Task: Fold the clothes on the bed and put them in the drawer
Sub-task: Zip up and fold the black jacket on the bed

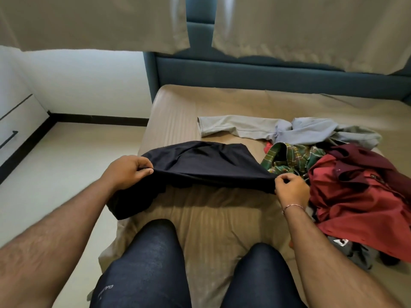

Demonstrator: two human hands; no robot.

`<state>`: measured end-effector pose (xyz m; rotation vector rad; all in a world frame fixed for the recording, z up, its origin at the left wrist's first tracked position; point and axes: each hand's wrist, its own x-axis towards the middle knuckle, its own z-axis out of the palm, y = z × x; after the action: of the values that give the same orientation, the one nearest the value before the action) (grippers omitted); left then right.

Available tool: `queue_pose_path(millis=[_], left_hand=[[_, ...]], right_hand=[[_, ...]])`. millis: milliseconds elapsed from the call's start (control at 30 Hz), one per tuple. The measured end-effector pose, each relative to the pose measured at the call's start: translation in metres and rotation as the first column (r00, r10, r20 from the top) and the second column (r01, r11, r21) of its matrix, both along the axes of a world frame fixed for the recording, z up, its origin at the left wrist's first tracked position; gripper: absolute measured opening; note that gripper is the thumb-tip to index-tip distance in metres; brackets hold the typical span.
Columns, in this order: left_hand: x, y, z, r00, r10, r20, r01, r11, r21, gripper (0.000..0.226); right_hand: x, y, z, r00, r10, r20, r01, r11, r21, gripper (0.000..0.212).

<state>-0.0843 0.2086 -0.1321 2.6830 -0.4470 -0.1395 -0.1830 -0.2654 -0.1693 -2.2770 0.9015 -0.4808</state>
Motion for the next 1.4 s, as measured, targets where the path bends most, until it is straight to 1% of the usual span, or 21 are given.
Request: queue_pose_path(millis=[100, 200, 267, 333, 400, 500, 567, 667, 733, 767, 833, 933, 1000, 1033, 1067, 1100, 1133, 1167, 1233, 1300, 1400], left_hand=[[0.001, 0.0, 0.02, 0.995, -0.05, 0.084, 0.041, 0.994, 0.099, 0.006], [0.008, 0.0, 0.041, 0.995, -0.069, 0.076, 0.056, 0.986, 0.156, 0.004], [0.012, 0.001, 0.053, 0.997, -0.054, 0.046, 0.045, 0.982, 0.181, 0.006], [0.016, 0.004, 0.065, 0.999, -0.034, 0.04, 0.026, 0.982, 0.189, 0.012], [0.02, 0.007, 0.075, 1.0, -0.016, 0.006, 0.015, 0.987, 0.162, 0.022], [0.025, 0.006, 0.09, 0.999, 0.003, 0.042, -0.006, 0.997, 0.077, 0.032], [0.031, 0.001, 0.104, 0.993, 0.054, 0.104, -0.052, 0.998, -0.024, 0.032], [0.042, -0.011, 0.14, 0.985, 0.111, 0.129, -0.082, 0.973, -0.213, 0.031], [0.051, -0.023, 0.17, 0.984, 0.143, 0.106, -0.095, 0.925, -0.368, 0.032], [0.055, -0.03, 0.187, 0.986, 0.15, 0.073, -0.099, 0.879, -0.467, 0.033], [0.063, -0.041, 0.224, 0.99, 0.136, 0.034, -0.087, 0.785, -0.614, 0.035], [0.073, -0.049, 0.271, 0.994, 0.096, 0.044, -0.041, 0.735, -0.677, 0.032], [0.082, -0.044, 0.298, 0.995, 0.02, 0.099, 0.044, 0.798, -0.601, 0.018], [0.087, -0.038, 0.307, 0.99, -0.034, 0.139, 0.097, 0.871, -0.482, 0.008], [0.096, -0.032, 0.315, 0.977, -0.069, 0.2, 0.126, 0.949, -0.289, 0.005], [0.104, -0.027, 0.321, 0.96, -0.072, 0.27, 0.088, 0.995, -0.049, 0.009], [0.111, -0.023, 0.323, 0.938, -0.031, 0.346, -0.024, 0.988, 0.153, 0.009], [0.116, -0.021, 0.326, 0.901, 0.026, 0.434, -0.153, 0.953, 0.261, 0.008], [0.121, -0.021, 0.325, 0.818, 0.121, 0.563, -0.33, 0.899, 0.287, 0.012], [0.13, -0.023, 0.321, 0.767, 0.178, 0.617, -0.415, 0.871, 0.264, 0.02], [0.147, -0.028, 0.313, 0.747, 0.322, 0.582, -0.51, 0.839, 0.191, 0.024]], right_hand=[[0.004, 0.0, 0.025, 0.999, -0.013, 0.044, 0.013, 1.0, -0.016, 0.016], [0.013, -0.004, 0.045, 0.999, 0.049, -0.003, -0.048, 0.991, 0.123, 0.015], [0.016, -0.006, 0.058, 0.993, 0.121, 0.015, -0.122, 0.977, 0.173, 0.015], [0.016, -0.012, 0.069, 0.979, 0.193, 0.058, -0.199, 0.972, 0.127, 0.012], [0.017, -0.019, 0.08, 0.951, 0.308, 0.042, -0.31, 0.947, 0.083, 0.01], [0.014, -0.025, 0.102, 0.857, 0.514, -0.025, -0.514, 0.858, 0.003, 0.018], [0.016, -0.028, 0.114, 0.835, 0.549, -0.03, -0.55, 0.835, -0.038, 0.024], [0.026, -0.039, 0.133, 0.873, 0.483, 0.068, -0.482, 0.876, -0.028, 0.025], [0.035, -0.045, 0.154, 0.911, 0.398, 0.106, -0.399, 0.917, -0.012, 0.023], [0.04, -0.047, 0.168, 0.927, 0.353, 0.123, -0.348, 0.936, -0.058, 0.022], [0.05, -0.047, 0.203, 0.943, 0.283, 0.176, -0.237, 0.94, -0.245, 0.017], [0.066, -0.043, 0.248, 0.931, 0.323, 0.168, -0.213, 0.858, -0.468, 0.019], [0.079, -0.042, 0.278, 0.928, 0.33, 0.171, -0.222, 0.861, -0.458, 0.031], [0.083, -0.043, 0.288, 0.929, 0.323, 0.182, -0.226, 0.882, -0.412, 0.035], [0.088, -0.043, 0.3, 0.928, 0.313, 0.204, -0.228, 0.908, -0.352, 0.036], [0.091, -0.045, 0.309, 0.922, 0.304, 0.24, -0.232, 0.929, -0.287, 0.034], [0.094, -0.046, 0.316, 0.916, 0.296, 0.271, -0.236, 0.943, -0.234, 0.033], [0.101, -0.046, 0.32, 0.912, 0.297, 0.283, -0.239, 0.946, -0.22, 0.031], [0.111, -0.045, 0.326, 0.933, 0.299, 0.2, -0.227, 0.92, -0.32, 0.029], [0.123, -0.041, 0.33, 0.97, 0.236, 0.053, -0.181, 0.853, -0.49, 0.024], [0.141, -0.039, 0.329, 0.993, 0.121, -0.008, -0.1, 0.775, -0.625, 0.027]])
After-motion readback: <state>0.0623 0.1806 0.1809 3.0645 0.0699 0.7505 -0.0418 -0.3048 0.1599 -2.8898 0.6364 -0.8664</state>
